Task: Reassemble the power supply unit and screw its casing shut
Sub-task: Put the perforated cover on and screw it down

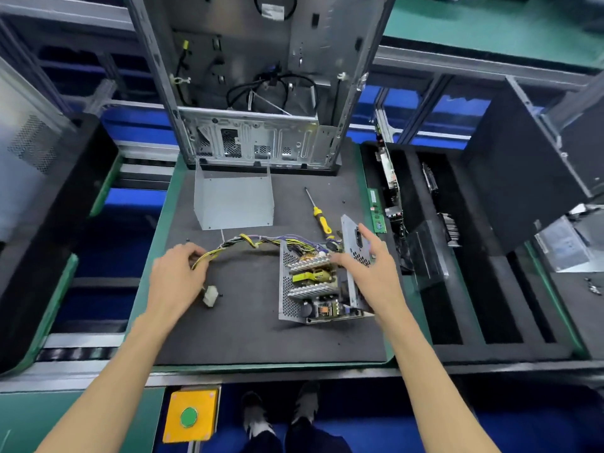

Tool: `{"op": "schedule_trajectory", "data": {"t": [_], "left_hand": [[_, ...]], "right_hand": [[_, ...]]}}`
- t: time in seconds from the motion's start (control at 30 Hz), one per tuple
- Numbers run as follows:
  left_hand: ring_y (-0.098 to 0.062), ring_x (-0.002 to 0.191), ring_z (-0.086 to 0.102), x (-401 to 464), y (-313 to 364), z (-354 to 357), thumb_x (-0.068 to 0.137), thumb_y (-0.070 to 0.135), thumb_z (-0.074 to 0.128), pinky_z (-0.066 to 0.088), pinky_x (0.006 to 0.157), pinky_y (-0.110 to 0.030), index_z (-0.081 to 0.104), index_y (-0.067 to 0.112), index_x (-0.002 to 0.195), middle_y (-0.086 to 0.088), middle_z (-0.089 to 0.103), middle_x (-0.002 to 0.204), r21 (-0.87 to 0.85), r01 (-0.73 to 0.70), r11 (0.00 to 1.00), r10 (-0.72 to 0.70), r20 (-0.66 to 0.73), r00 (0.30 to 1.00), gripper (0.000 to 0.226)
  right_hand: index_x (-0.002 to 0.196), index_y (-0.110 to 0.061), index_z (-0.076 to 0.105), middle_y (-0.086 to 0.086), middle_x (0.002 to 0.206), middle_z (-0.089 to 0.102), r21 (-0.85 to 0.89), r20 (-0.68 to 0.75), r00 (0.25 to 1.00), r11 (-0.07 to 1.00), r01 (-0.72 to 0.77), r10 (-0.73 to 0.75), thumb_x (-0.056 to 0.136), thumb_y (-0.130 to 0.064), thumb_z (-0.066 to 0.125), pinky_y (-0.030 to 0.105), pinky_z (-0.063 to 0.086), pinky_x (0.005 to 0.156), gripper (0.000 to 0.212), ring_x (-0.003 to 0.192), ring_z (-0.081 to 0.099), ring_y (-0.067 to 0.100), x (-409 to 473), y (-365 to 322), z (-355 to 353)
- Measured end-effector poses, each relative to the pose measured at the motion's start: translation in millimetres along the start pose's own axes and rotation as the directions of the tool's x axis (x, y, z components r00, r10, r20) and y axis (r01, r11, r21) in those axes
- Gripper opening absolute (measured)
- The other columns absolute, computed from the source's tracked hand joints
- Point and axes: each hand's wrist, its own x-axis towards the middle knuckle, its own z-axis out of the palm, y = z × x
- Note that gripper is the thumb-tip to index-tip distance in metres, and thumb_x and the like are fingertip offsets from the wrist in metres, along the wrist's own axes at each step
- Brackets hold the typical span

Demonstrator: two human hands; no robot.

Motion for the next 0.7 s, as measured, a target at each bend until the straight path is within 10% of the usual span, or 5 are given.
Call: {"op": "schedule_trajectory", "data": {"t": [0.33,0.53,0.7], "left_hand": [[-0.011,0.054,0.063,19,12,-52,0.099,0.02,0.054,0.049,0.046,-0.03,0.055,0.037,0.088,0.008,0.068,0.07,-0.389,0.09,0.917,-0.076,0.052,0.996,0.02],[-0.015,0.043,0.056,10,-15,-55,0.102,0.02,0.05,0.046,0.051,-0.03,0.059,0.036,0.091,0.004,0.066,0.069,-0.299,0.172,0.939,-0.133,0.146,0.98,0.021],[-0.025,0.065,0.062,-1,-15,-42,0.1,0.014,0.055,0.048,0.06,-0.032,0.059,0.033,0.085,-0.003,0.067,0.075,-0.089,0.196,0.977,-0.172,0.226,0.959,0.025]], "right_hand": [[0.138,-0.038,0.059,-0.024,0.112,0.075,0.373,0.119,0.984,0.913,-0.167,0.131,0.066,-0.041,0.079,0.015,0.049,0.081,0.075,0.102,0.066,-0.013,-6,44,19],[0.14,-0.042,0.059,-0.006,0.128,0.072,0.356,0.199,0.975,0.92,-0.164,0.096,0.073,-0.042,0.078,0.036,0.047,0.103,0.07,0.122,0.066,0.013,-1,50,33],[0.141,-0.046,0.054,-0.028,0.121,0.07,0.251,0.192,0.979,0.961,-0.118,0.07,0.086,-0.041,0.074,0.008,0.048,0.086,0.059,0.115,0.061,-0.011,9,52,34]]}}
